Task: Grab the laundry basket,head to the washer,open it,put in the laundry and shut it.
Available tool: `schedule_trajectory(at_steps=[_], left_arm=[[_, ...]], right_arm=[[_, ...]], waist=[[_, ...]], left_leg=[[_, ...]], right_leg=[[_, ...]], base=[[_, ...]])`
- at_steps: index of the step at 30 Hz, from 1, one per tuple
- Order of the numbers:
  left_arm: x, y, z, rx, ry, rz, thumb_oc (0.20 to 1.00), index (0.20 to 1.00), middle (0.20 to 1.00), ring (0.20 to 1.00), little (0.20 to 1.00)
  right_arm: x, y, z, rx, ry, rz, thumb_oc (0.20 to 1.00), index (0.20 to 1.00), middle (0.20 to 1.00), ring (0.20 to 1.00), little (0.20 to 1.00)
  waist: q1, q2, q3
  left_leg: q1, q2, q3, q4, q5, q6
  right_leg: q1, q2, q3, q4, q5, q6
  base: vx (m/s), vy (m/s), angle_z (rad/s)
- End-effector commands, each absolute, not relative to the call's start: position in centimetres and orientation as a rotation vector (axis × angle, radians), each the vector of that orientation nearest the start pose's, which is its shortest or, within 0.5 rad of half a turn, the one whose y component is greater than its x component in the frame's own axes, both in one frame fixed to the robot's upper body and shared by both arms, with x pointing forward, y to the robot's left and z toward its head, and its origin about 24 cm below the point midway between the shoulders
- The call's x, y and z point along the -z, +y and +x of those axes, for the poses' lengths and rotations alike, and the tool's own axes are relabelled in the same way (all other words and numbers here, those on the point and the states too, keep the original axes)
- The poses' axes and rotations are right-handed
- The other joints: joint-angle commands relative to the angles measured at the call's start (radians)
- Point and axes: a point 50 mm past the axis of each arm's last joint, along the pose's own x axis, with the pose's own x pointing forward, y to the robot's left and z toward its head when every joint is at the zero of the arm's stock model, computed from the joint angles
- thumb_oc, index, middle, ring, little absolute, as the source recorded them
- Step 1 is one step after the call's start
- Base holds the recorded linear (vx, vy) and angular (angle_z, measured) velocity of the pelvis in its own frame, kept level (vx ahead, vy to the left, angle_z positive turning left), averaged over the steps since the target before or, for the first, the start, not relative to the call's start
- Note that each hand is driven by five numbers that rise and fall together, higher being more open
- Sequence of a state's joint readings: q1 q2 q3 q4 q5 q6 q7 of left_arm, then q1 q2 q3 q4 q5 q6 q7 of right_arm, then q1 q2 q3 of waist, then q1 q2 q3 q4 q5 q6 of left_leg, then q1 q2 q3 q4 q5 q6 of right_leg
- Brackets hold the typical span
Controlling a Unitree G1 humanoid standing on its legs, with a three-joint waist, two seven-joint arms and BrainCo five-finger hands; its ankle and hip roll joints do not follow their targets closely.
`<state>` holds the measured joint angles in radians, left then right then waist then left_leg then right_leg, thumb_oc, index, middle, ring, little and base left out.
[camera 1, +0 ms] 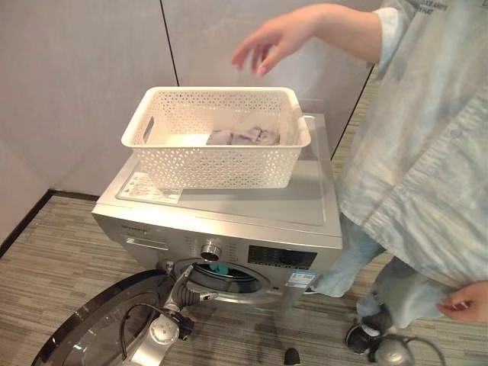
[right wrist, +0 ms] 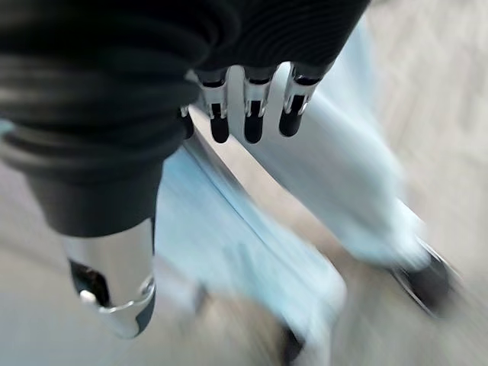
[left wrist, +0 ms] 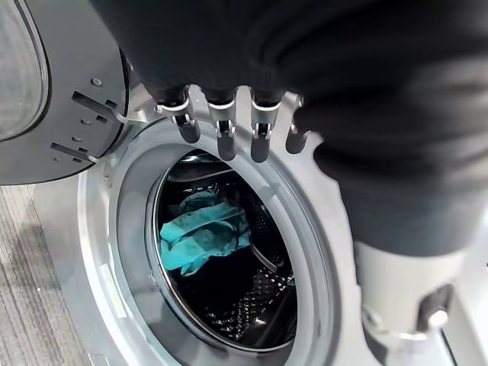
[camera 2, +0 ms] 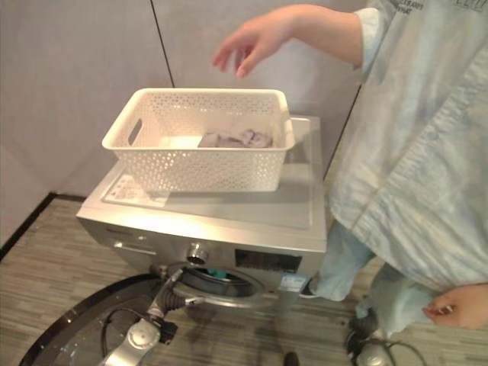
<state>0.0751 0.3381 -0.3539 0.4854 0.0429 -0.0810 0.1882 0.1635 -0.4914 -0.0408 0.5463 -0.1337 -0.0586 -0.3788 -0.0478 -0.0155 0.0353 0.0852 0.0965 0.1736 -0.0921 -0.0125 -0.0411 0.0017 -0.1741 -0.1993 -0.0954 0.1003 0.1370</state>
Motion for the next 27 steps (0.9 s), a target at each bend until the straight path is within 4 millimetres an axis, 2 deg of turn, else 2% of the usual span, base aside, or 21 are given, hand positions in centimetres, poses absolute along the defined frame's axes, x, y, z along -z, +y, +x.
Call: schedule_trajectory(at_steps=[1,3,4,7,8,10,19,20,21,22,23,24,25,27], left_arm=[[6.3,18.3,21.5,0.097,0.399,0.476,1.000,1.000,1.000,1.000,1.000],[6.5,18.2,21.6,0.101,0.410,0.470,1.000,1.000,1.000,1.000,1.000],[6.5,18.1,21.7,0.102,0.410,0.470,1.000,1.000,1.000,1.000,1.000],[6.8,18.0,21.5,0.107,0.433,0.455,1.000,1.000,1.000,1.000,1.000],[6.8,18.0,21.5,0.108,0.433,0.456,1.000,1.000,1.000,1.000,1.000],[6.8,18.0,21.6,0.106,0.435,0.461,1.000,1.000,1.000,1.000,1.000],[6.6,17.9,21.8,0.106,0.426,0.477,1.000,1.000,1.000,1.000,1.000],[6.4,18.0,22.0,0.103,0.412,0.483,1.000,1.000,1.000,1.000,1.000],[6.4,18.0,22.0,0.103,0.411,0.483,1.000,1.000,1.000,1.000,1.000],[6.2,18.0,22.1,0.107,0.401,0.491,1.000,1.000,1.000,1.000,1.000],[6.2,18.0,22.1,0.107,0.401,0.491,1.000,1.000,1.000,1.000,1.000],[5.8,17.9,22.3,0.117,0.381,0.498,1.000,1.000,1.000,1.000,1.000],[5.8,17.9,22.3,0.117,0.381,0.498,1.000,1.000,1.000,1.000,1.000],[5.7,17.8,22.4,0.135,0.372,0.509,1.000,1.000,1.000,1.000,1.000]], right_arm=[[1.4,-35.0,18.0,0.618,0.398,-0.795,1.000,1.000,1.000,1.000,1.000],[-0.8,-36.2,18.1,0.720,0.317,-0.795,1.000,1.000,1.000,1.000,1.000],[-0.8,-36.2,18.0,0.721,0.318,-0.795,1.000,1.000,1.000,1.000,1.000],[-2.8,-36.7,17.2,0.839,0.213,-0.751,1.000,1.000,1.000,1.000,1.000],[-2.8,-36.7,17.1,0.841,0.214,-0.751,1.000,1.000,1.000,1.000,1.000],[-4.6,-36.5,17.0,0.868,0.117,-0.753,1.000,1.000,1.000,1.000,1.000],[-8.0,-34.0,18.4,0.799,-0.092,-0.737,1.000,1.000,1.000,1.000,1.000],[-9.6,-33.7,18.7,0.800,-0.167,-0.757,1.000,1.000,1.000,1.000,1.000],[-9.7,-33.7,18.7,0.800,-0.167,-0.758,1.000,1.000,1.000,1.000,1.000],[-11.4,-33.6,18.9,0.804,-0.244,-0.781,1.000,1.000,1.000,1.000,1.000],[-11.4,-33.6,18.9,0.804,-0.244,-0.781,1.000,1.000,1.000,1.000,1.000],[-13.8,-33.6,19.5,0.807,-0.345,-0.821,1.000,1.000,1.000,1.000,1.000],[-13.8,-33.6,19.5,0.807,-0.345,-0.821,1.000,1.000,1.000,1.000,1.000],[-17.8,-32.9,20.9,0.784,-0.521,-0.858,1.000,1.000,1.000,1.000,1.000]], waist=[[-0.013,-0.029,0.025],[-0.016,-0.028,0.022],[-0.015,-0.028,0.022],[-0.024,-0.026,0.014],[-0.023,-0.026,0.013],[-0.031,-0.028,0.010],[-0.040,-0.033,0.007],[-0.042,-0.033,0.005],[-0.041,-0.032,0.005],[-0.039,-0.033,0.003],[-0.038,-0.033,0.003],[-0.033,-0.034,0.002],[-0.033,-0.034,0.002],[-0.020,-0.039,0.000]], left_leg=[[-0.006,-0.003,-0.055,0.012,-0.047,0.024],[-0.005,-0.002,-0.059,0.012,-0.047,0.024],[-0.005,-0.001,-0.059,0.012,-0.047,0.024],[-0.001,0.002,-0.061,0.008,-0.050,0.025],[-0.002,0.003,-0.061,0.008,-0.050,0.025],[-0.001,0.004,-0.061,0.007,-0.051,0.024],[0.009,0.008,-0.041,0.006,-0.060,0.028],[0.012,0.009,-0.038,0.006,-0.062,0.028],[0.012,0.009,-0.037,0.006,-0.062,0.028],[0.013,0.009,-0.036,0.006,-0.063,0.028],[0.013,0.009,-0.036,0.006,-0.063,0.028],[0.012,0.008,-0.037,0.006,-0.062,0.028],[0.012,0.008,-0.037,0.006,-0.062,0.028],[0.008,0.006,-0.043,0.006,-0.060,0.028]], right_leg=[[0.033,-0.020,-0.050,0.081,-0.097,0.019],[0.033,-0.018,-0.051,0.085,-0.099,0.018],[0.034,-0.018,-0.051,0.085,-0.099,0.018],[0.036,-0.013,-0.049,0.087,-0.105,0.016],[0.036,-0.013,-0.049,0.087,-0.105,0.016],[0.034,-0.010,-0.046,0.086,-0.107,0.016],[0.025,0.002,-0.015,0.082,-0.107,0.014],[0.024,0.003,-0.011,0.080,-0.106,0.014],[0.024,0.003,-0.010,0.080,-0.106,0.015],[0.025,0.004,-0.007,0.076,-0.105,0.015],[0.025,0.004,-0.006,0.076,-0.104,0.015],[0.024,0.004,-0.006,0.075,-0.103,0.017],[0.024,0.005,-0.006,0.075,-0.103,0.017],[0.024,0.003,-0.009,0.070,-0.101,0.018]], base=[[0.00,0.000,0.00],[0.00,0.000,0.00],[0.00,0.000,0.00],[0.03,-0.002,0.00],[0.00,0.000,0.00],[0.00,0.000,0.00],[0.01,0.000,-0.02],[0.00,0.000,0.00],[0.03,0.000,-0.05],[0.02,0.000,-0.08],[0.03,0.004,-0.19],[0.01,0.005,-0.16],[0.01,0.005,-0.13],[0.00,0.000,0.00]])
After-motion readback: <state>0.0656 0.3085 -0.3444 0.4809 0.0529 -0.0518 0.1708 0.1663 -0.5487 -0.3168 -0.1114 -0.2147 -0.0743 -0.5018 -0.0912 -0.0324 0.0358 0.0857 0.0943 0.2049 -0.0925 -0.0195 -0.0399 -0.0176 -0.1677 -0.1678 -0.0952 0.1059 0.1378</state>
